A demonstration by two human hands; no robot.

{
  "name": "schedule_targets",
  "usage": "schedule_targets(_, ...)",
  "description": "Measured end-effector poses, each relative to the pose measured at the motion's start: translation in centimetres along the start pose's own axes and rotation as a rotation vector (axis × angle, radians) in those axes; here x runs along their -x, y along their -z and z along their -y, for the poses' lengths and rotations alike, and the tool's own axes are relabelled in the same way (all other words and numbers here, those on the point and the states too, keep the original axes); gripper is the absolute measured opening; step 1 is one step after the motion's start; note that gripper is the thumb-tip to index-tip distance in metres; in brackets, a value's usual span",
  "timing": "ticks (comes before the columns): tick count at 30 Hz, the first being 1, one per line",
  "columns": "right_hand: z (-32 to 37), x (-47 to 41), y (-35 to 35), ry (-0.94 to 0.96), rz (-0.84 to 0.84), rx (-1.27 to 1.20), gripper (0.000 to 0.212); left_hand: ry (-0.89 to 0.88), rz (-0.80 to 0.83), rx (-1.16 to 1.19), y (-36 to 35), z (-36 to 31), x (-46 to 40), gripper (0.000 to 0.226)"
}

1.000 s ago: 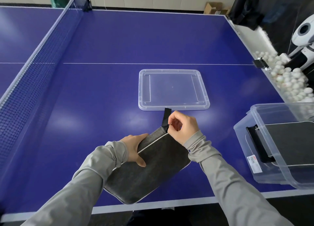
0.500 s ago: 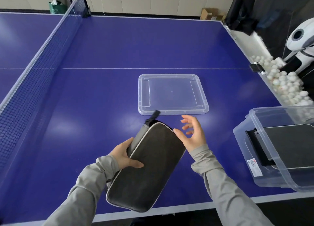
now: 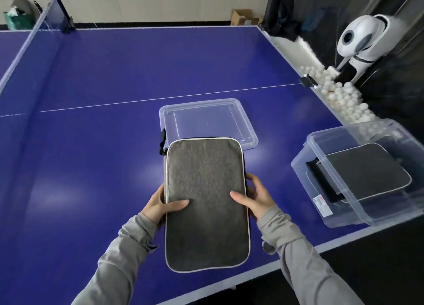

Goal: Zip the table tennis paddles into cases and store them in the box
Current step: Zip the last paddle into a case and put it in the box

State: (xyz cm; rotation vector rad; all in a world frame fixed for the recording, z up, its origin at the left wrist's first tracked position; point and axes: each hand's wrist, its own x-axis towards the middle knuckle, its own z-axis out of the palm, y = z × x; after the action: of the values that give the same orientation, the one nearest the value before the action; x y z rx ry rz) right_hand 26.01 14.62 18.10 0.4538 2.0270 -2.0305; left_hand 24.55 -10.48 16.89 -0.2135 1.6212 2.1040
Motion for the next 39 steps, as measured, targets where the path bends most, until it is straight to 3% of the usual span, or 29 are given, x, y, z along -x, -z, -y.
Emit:
schedule_targets(4,0.4,1.2,3.0,0.041,-0.088,-0.049,0.046,0.06,0.074,-0.023,-2.9,-1.0,-1.2,0.089)
schedule_targets(9,1.0,3.3,8.0,0.081,-0.148,-0.052,0.046,0.093,0.074,-0.047,-7.8,-1.5,-2.3,0.045)
schedule_targets(14,3.6,5.3,15.1,0.156,-0.142,-0.017,0.045,-0.013,0.068,0.119,-15.6,-0.9,-3.0,0.041)
schedule_targets(18,5.0,7.9,23.2,0.236,-0.184,-0.019,0.045,-0.077,-0.031,0.267,-23.4,0.2,-3.5,0.034)
schedule_targets(21,5.0,9.7,28.5,0.204,-0.258,-0.19,0.051,-0.116,-0.086,0.392,-29.6,1.5,-3.7,0.048)
schedule_targets(24,5.0,10.4,31.8,0.211,-0.265,-0.408,0.053,-0.141,-0.136,0.512,-35.8,3.2,-3.5,0.042)
schedule_targets(28,5.2,10.3,35.0,0.235,-0.334,-0.473,0.057,-0.161,-0.118,0.624,-42.3,5.2,-2.8,0.034)
schedule_targets(32,5.4,9.6,38.5,0.283,-0.403,-0.443,0.057,-0.206,-0.09,0.577,-45.6,5.7,-2.9,0.042)
schedule_targets(34,5.4,9.0,40.2,0.299,-0.415,-0.463,0.062,-0.232,-0.075,0.533,-46.4,5.5,-3.6,0.04)
schedule_targets(39,6.2,6.8,45.0,0.311,-0.398,-0.434,0.051,-0.255,0.053,0.46,-45.5,4.8,-5.9,0.028)
